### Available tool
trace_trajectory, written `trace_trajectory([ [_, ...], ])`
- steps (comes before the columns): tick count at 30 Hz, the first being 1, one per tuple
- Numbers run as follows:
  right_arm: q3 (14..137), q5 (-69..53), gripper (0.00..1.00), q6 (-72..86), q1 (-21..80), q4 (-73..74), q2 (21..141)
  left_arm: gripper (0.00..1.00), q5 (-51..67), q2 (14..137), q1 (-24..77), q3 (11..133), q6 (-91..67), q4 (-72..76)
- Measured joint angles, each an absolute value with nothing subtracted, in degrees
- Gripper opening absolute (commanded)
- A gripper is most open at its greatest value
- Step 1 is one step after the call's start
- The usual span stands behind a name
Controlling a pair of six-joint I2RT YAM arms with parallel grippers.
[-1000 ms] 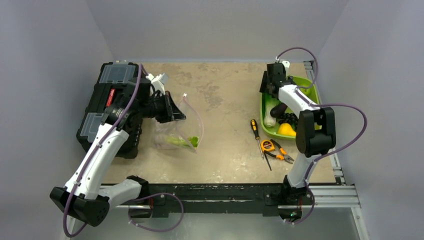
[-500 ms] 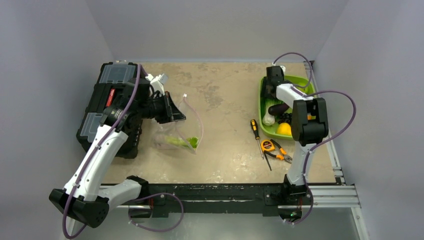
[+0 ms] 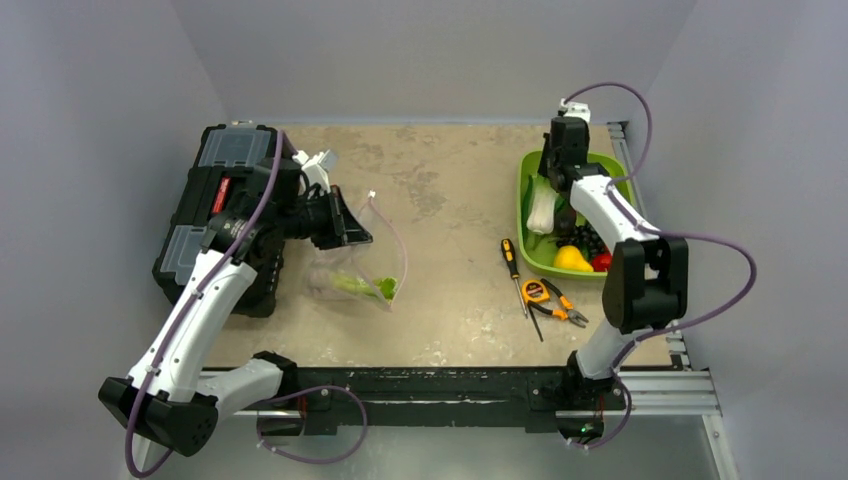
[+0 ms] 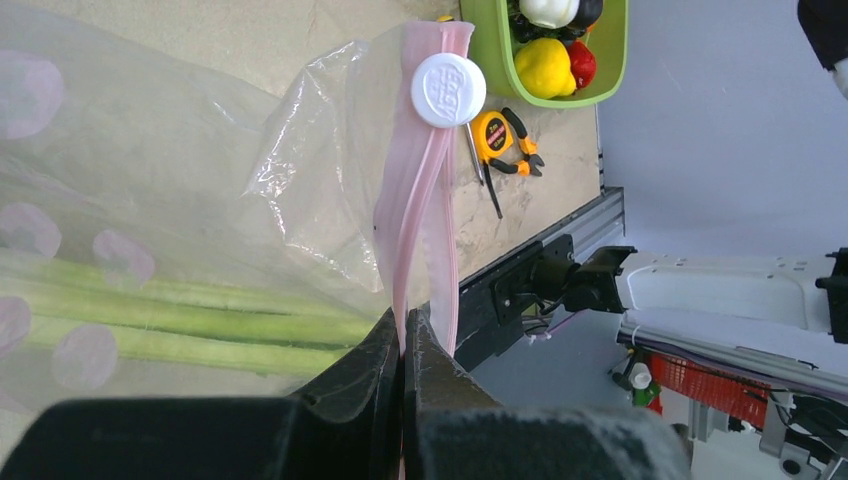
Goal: Place the food in the zip-top bag and seal the zipper
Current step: Pick up the fake vegetable from the bin, then place the fake vegetable in the zipper food storage bag.
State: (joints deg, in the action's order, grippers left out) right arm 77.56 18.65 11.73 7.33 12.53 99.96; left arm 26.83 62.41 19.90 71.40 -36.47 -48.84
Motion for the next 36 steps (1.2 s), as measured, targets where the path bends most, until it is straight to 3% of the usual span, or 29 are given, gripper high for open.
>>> trace_trajectory([
  [8, 65.1, 14.9, 0.0, 8.3, 7.3, -3.5, 83.0, 0.0, 28.5, 62.5, 19.9, 71.3, -38.0, -47.6],
  [14, 55.5, -4.8, 0.0, 12.6, 8.2, -20.5, 73.3, 0.0, 30.4, 62.6, 19.9, 70.2, -39.4, -46.1],
  [17, 52.3, -13.0, 0.0, 16.5, 14.4, -32.1, 70.6, 0.0, 31.1, 62.7, 19.9, 70.1, -40.0, -45.8],
  [23, 50.2, -24.3, 0.0, 21.4, 33.6, -56.1, 69.7, 0.0, 32.0, 62.8, 19.9, 70.1, -40.8, -45.3],
  [29, 49.1, -30.3, 0.0, 27.8, 40.7, -80.3, 73.4, 0.0, 33.5, 62.8, 19.9, 70.3, -41.4, -45.5],
  [36, 48.6, -34.0, 0.0, 30.9, 45.9, -84.7, 83.2, 0.0, 34.9, 62.0, 19.9, 73.5, -41.9, -46.0],
])
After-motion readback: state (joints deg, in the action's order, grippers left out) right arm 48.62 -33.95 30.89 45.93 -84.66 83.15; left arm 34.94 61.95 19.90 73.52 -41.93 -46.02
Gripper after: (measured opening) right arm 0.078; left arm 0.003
